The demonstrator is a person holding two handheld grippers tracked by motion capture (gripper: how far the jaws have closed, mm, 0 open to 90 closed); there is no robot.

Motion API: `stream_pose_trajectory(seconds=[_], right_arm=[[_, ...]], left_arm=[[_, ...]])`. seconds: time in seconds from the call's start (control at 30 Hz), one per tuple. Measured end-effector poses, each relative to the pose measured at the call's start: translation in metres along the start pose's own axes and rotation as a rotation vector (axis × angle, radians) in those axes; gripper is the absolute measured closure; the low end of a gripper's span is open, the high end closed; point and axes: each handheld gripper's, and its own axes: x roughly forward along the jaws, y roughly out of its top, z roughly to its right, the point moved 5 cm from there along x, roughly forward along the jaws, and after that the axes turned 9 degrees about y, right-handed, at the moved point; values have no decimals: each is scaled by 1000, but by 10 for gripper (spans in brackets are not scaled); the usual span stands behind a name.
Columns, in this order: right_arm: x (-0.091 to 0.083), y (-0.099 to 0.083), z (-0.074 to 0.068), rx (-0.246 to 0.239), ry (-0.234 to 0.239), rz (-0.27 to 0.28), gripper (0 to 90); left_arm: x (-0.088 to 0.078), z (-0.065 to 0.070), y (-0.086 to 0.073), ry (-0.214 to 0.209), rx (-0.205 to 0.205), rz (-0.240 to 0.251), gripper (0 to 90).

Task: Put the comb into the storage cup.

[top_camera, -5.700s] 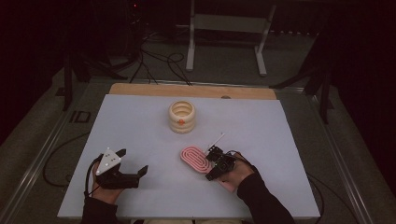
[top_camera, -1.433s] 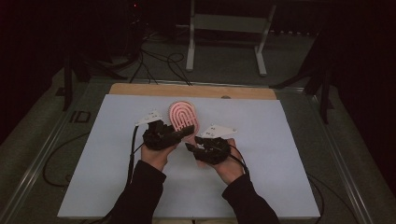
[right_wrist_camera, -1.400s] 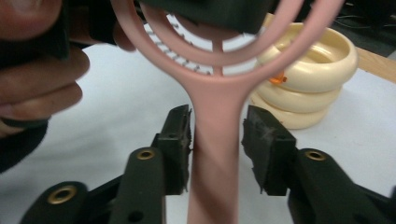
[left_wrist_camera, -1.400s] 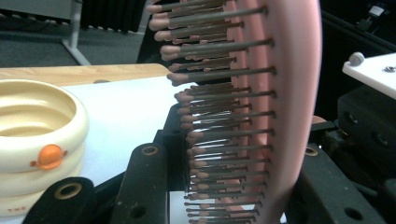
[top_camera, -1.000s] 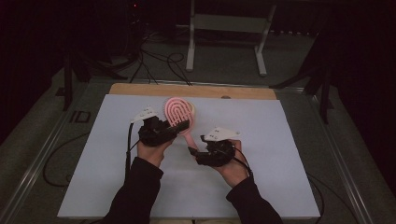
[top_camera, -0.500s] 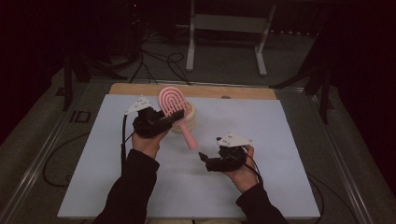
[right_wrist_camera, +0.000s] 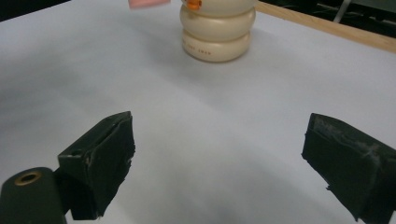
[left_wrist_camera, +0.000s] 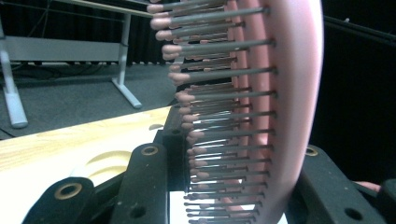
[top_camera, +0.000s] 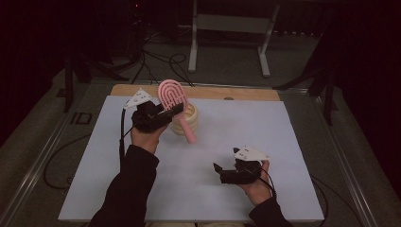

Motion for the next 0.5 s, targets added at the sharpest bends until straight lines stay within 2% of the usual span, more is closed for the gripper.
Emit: stream_pose_trajectory(seconds=[0.1, 0.23, 0.5], right_arm=[[-2, -5, 2, 1, -13, 0, 90], [-8, -18, 9, 28, -25, 14, 90], [-13, -27, 13, 50, -29, 25, 90]], left_arm=[[1, -1, 2, 5, 6, 1, 649], [3, -5, 7, 24, 22, 2, 649], [9, -9, 10, 46, 37, 0, 649]])
